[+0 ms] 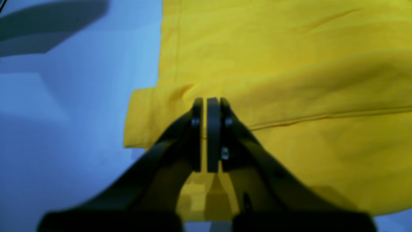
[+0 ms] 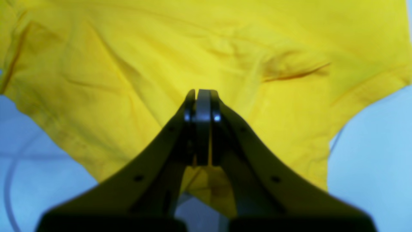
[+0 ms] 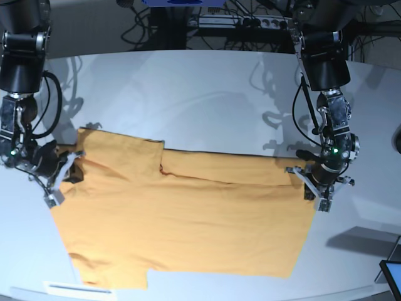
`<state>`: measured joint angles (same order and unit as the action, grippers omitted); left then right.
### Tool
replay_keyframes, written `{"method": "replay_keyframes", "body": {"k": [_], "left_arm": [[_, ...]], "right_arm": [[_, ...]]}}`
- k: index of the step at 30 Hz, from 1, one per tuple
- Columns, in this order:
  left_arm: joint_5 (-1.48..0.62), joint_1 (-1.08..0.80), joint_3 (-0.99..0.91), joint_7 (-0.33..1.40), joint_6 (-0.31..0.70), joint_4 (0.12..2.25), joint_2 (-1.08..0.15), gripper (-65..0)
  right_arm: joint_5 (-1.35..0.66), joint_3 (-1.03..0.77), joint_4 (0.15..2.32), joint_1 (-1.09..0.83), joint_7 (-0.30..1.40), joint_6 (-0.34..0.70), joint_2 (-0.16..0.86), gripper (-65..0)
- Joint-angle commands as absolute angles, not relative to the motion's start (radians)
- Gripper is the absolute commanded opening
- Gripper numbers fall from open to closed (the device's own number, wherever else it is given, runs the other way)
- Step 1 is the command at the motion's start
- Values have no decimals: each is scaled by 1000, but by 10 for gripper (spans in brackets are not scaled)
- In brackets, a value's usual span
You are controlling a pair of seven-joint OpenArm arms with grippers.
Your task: Fold the T-shirt properly
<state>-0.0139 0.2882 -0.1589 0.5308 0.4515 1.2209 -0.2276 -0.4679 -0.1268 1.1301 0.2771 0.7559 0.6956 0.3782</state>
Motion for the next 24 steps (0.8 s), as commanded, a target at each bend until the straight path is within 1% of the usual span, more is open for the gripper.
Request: {"method": "replay_keyframes", "body": {"k": [1, 10, 20, 24], "left_arm": [[-19, 314, -162, 506, 447, 1241, -242, -637], [-13, 326, -154, 499, 447, 1199, -242, -637], [-12, 320, -151, 341, 447, 1015, -263, -637], [-12, 311, -151, 340, 446, 1001, -263, -638]], "right_arm": [[-483, -134, 1127, 308, 723, 698, 395, -647], [-481, -65, 1017, 302, 670, 698, 398, -647], [-481, -64, 1015, 249, 668, 698, 397, -647], [-481, -62, 1015, 243, 668, 698, 397, -647]]}}
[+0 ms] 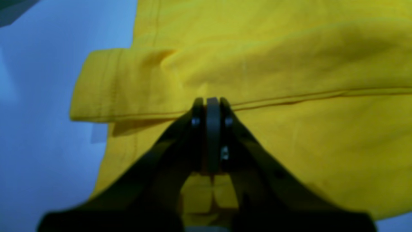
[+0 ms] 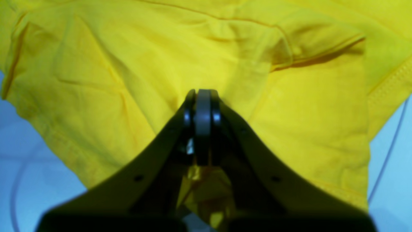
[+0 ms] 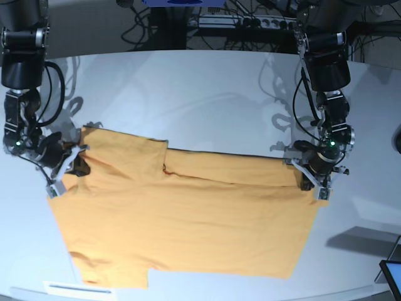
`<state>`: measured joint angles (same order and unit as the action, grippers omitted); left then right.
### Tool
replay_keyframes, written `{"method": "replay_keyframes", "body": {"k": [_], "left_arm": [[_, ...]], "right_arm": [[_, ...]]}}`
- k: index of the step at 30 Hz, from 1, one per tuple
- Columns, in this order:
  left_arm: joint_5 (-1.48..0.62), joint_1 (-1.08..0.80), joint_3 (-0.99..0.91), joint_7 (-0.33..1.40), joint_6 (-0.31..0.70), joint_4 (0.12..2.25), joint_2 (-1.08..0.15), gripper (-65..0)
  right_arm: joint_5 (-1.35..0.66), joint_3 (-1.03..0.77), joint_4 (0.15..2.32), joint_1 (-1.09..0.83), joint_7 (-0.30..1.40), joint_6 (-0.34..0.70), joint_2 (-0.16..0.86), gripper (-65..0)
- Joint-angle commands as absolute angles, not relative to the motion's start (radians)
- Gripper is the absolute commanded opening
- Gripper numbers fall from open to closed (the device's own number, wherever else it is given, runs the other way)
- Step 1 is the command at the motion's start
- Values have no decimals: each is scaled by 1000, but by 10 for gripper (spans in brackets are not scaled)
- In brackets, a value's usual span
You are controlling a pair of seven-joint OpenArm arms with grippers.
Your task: Fold the T-shirt properly
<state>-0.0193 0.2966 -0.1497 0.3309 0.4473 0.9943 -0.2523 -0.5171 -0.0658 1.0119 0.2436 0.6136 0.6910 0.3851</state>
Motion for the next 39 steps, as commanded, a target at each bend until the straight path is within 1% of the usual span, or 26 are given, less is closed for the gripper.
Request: {"method": "replay_keyframes", "body": {"k": [1, 3, 8, 13, 15, 17, 21, 24, 26, 29, 33, 36, 39], "left_arm": [[-12, 297, -151, 341, 446, 1003, -263, -638], [-5, 275, -151, 341, 444, 1009, -263, -638], [107, 200, -160, 341, 444, 1036, -257, -640], [114, 81, -163, 344, 444, 1210, -255, -640], [114, 42, -165, 386, 444, 1273, -255, -640], [114, 15, -165, 432, 444, 1326, -255, -640], [113, -19, -180, 444, 444, 1397, -255, -640], [114, -21, -248, 458, 444, 1468, -225, -640], [114, -13, -282, 506, 447, 1534, -213, -640], [114, -7, -286, 565, 449, 1615, -213, -638], [114, -7, -286, 596, 449, 1699, -211, -638], [114, 7, -283, 621, 449, 1715, -211, -638], [114, 21, -283, 624, 449, 1673, -214, -638]], "right_arm": [[-481, -62, 1015, 242, 668, 698, 398, -647], [-479, -62, 1012, 232, 668, 698, 401, -647], [-479, -62, 1015, 206, 670, 698, 406, -647], [-479, -62, 1015, 191, 670, 698, 424, -647], [-479, -62, 1015, 180, 671, 698, 426, -647], [-479, -62, 1017, 173, 671, 698, 427, -647], [-479, -62, 1017, 171, 670, 698, 427, -647], [-479, -62, 1017, 171, 670, 698, 427, -647], [-479, -62, 1017, 171, 668, 698, 443, -647], [-479, -64, 1012, 171, 668, 698, 453, -647], [-479, -65, 1012, 171, 668, 698, 476, -647], [-479, -65, 1010, 171, 668, 698, 481, -647], [-479, -65, 1009, 171, 667, 698, 499, -647]]}}
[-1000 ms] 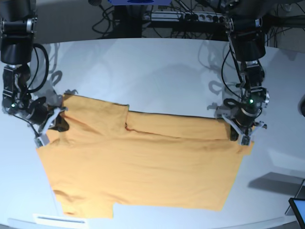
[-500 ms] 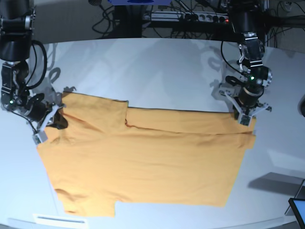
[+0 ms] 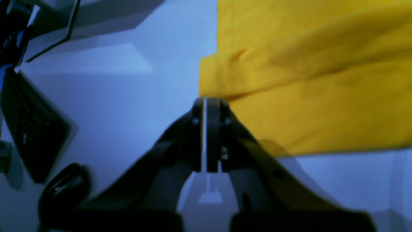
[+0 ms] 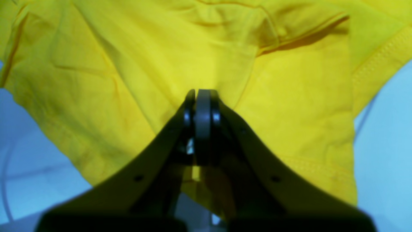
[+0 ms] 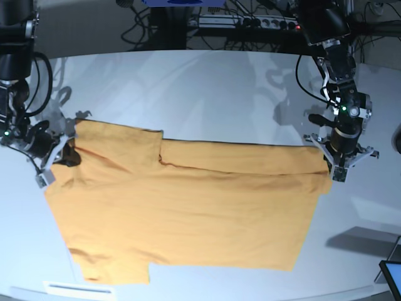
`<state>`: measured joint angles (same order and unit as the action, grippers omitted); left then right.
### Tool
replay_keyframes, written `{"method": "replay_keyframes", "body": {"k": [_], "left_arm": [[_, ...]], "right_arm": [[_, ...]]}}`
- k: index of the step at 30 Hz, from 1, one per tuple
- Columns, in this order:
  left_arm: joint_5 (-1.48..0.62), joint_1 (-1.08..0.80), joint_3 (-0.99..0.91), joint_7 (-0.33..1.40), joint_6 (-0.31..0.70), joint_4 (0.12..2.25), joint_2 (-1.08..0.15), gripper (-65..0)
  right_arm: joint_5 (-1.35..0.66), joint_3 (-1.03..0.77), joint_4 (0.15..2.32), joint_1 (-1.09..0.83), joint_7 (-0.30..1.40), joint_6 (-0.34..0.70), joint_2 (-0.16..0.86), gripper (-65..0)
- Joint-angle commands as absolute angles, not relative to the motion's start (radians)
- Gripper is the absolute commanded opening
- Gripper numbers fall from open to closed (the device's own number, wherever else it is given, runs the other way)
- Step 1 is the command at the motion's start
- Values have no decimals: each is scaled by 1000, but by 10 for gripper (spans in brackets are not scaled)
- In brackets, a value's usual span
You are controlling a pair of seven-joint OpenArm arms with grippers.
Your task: Fold the T-shirt properly
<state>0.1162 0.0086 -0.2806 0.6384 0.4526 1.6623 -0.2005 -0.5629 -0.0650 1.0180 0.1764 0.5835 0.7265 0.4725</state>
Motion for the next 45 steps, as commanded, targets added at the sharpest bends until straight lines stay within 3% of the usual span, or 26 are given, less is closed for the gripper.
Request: {"method": "replay_keyframes", "body": {"k": [1, 10, 17, 25, 45], "left_arm": [[114, 22, -283, 624, 449, 1659, -216, -638], [114, 51, -282, 621, 452, 1573, -220, -637], [114, 125, -280, 619, 568, 1514, -213, -637], [-47, 128, -211, 564, 570, 1508, -220, -637], [-50, 64, -160, 564, 565, 1408, -228, -640]], "right_arm": [[-479, -65, 1009, 171, 667, 698, 503, -647], [-479, -62, 955, 171, 627, 698, 529, -647], [-479, -62, 923, 159, 605, 698, 532, -647], [-479, -64, 924, 150, 605, 698, 552, -647], [-479, -68, 920, 122, 604, 698, 581, -647]]}}
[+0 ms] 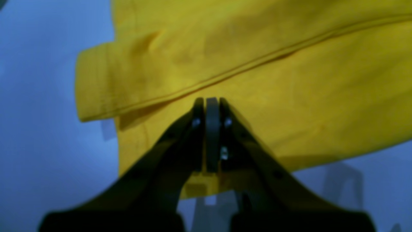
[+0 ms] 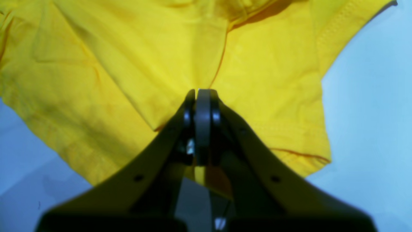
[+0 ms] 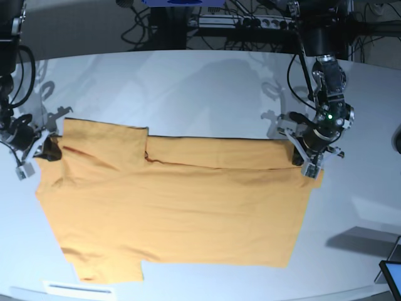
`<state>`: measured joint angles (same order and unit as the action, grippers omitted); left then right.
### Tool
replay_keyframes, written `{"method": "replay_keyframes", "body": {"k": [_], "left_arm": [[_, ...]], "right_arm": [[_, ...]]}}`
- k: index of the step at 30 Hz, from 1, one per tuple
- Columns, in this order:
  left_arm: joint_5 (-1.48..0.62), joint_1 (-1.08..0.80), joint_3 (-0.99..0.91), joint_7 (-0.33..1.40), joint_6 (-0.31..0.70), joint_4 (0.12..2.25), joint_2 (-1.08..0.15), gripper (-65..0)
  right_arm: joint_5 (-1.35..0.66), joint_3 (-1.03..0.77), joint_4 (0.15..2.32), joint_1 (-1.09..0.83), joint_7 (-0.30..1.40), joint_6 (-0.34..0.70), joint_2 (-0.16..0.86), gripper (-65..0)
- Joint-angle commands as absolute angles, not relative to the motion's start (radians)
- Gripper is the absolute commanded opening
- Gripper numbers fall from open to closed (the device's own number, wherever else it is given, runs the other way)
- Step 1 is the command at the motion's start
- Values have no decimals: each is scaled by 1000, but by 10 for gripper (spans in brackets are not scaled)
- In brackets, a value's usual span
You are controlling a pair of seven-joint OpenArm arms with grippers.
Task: Fold the T-shirt properly
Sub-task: 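Drag the shirt by its folded edge with both grippers toward the right gripper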
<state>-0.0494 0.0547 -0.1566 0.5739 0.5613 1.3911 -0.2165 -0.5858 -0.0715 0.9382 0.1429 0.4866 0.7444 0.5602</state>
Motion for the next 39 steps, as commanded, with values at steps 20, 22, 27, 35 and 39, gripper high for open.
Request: {"method": "replay_keyframes", "body": {"k": [20, 22, 27, 35, 39], "left_arm": [[-50, -191, -171, 565, 565, 1630, -249, -640], [-50, -206, -171, 565, 565, 1630, -249, -640], [-51, -237, -171, 565, 565, 1650, -249, -640], [-51, -305, -171, 582, 565, 1816, -245, -640], [-53, -315, -171, 619, 565, 1822, -243, -642]], "right_arm": [[-479, -70, 928, -16, 576, 698, 611, -647], [-479, -70, 929, -25, 576, 698, 611, -647], [-479, -107, 984, -84, 579, 698, 611, -647], [-479, -179, 1018, -154, 584, 698, 611, -647], [-479, -183, 1018, -171, 579, 698, 611, -647]]}}
